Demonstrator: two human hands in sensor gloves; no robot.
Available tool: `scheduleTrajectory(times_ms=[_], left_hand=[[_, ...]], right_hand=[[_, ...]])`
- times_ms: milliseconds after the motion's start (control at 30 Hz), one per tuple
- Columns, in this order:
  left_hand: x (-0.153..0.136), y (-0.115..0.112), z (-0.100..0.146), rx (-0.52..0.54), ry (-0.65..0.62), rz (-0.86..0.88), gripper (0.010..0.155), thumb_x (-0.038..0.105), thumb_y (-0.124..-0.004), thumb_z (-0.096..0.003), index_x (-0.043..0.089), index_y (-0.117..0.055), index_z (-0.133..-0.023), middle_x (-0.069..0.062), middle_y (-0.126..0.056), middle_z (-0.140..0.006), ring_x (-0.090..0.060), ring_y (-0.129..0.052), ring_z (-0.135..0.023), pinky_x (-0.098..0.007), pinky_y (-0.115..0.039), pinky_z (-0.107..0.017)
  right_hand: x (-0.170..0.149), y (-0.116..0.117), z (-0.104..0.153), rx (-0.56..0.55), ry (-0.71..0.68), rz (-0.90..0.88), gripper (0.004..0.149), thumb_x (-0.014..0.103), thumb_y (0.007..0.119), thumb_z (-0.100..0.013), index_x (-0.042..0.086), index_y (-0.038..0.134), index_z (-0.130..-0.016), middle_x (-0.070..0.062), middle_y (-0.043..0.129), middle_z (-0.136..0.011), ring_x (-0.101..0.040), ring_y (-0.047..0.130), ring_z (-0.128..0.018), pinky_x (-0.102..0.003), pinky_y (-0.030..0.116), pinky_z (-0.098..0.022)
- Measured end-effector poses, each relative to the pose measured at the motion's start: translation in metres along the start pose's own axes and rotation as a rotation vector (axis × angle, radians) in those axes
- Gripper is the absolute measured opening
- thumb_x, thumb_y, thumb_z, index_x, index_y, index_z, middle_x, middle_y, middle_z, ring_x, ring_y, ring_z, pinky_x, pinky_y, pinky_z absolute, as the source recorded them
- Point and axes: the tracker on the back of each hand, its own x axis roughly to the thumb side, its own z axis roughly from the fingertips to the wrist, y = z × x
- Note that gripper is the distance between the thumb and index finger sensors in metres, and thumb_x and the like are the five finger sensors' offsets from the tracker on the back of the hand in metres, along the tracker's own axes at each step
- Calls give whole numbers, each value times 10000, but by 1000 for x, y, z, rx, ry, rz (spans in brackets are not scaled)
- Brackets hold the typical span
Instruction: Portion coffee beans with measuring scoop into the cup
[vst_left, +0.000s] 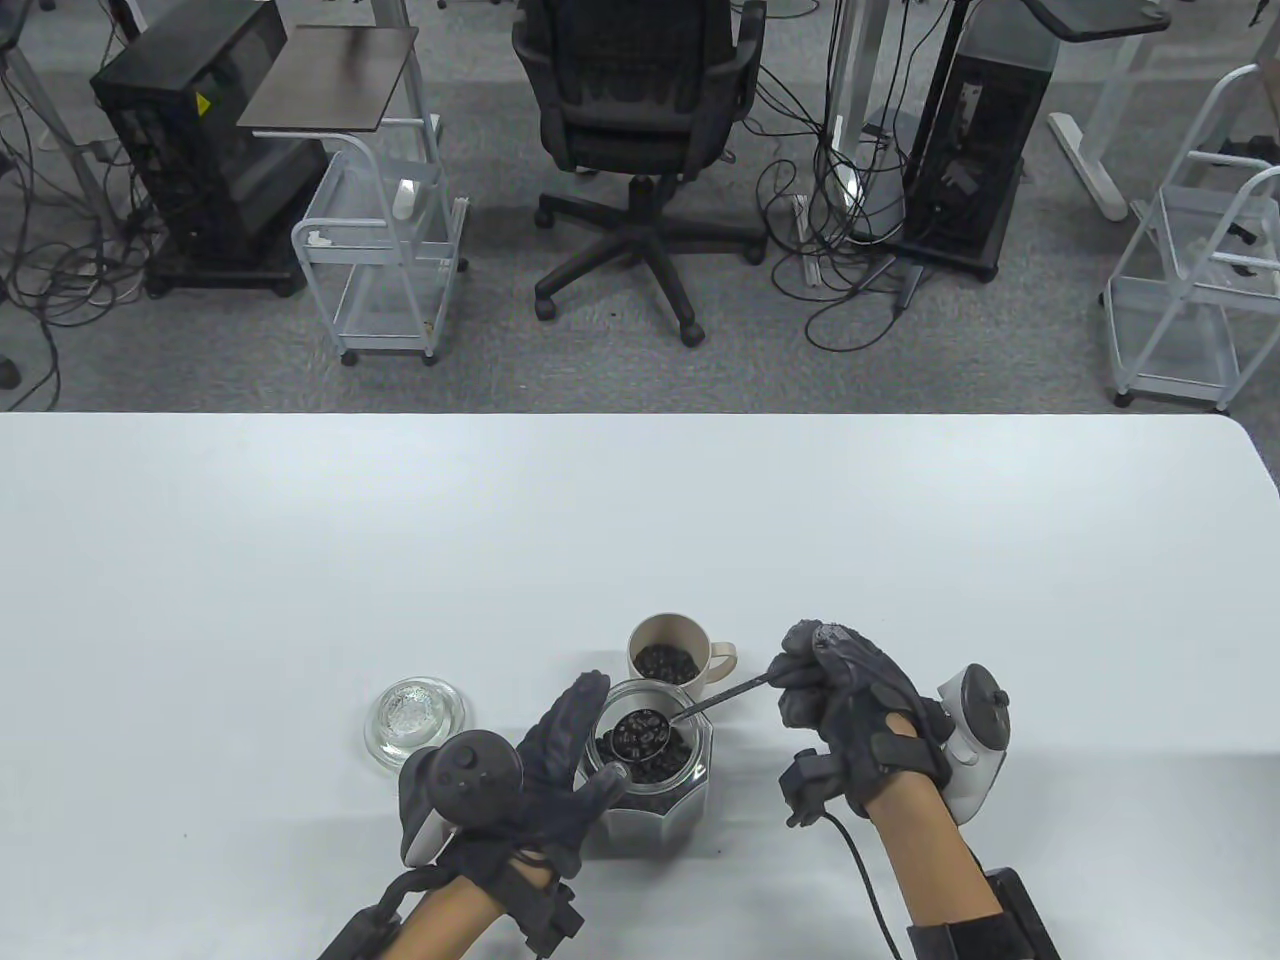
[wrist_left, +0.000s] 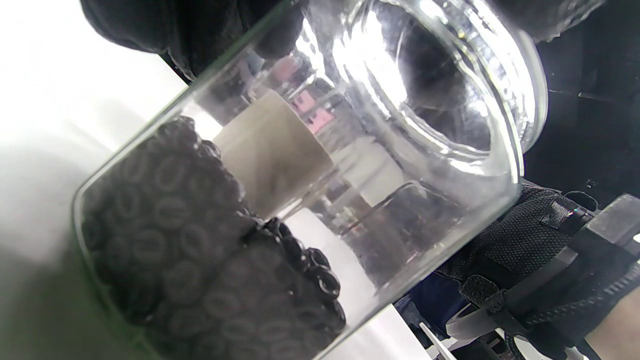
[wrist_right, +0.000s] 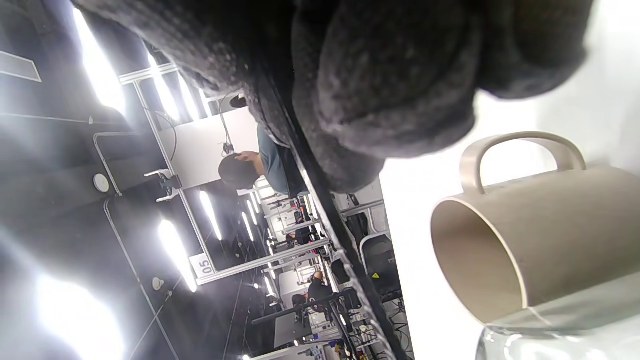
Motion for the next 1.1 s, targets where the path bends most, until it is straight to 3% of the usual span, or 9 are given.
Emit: scheduleTrajectory(times_ms=[567, 1100], left_hand=[[0, 0, 0, -1, 0, 1, 904, 714, -563, -431, 222, -244, -1119, -229, -413, -1165, -577, -601, -1016, -693, -537, -682], [0, 0, 0, -2, 0, 2, 904, 713, -563, -431, 222, -243, -1119, -228, -414, -1164, -574, -603, -1017, -693, -537, -682]], right_hand=[[3, -8, 8, -120, -28, -177, 381, 345, 734, -543, 101, 796, -829, -202, 919, -644, -293, 998, -336, -487, 802, -359], [4, -11, 7, -165, -48, -126, 421, 301, 723, -536, 80, 732, -894, -246, 854, -762, -382, 992, -488, -538, 767, -419]])
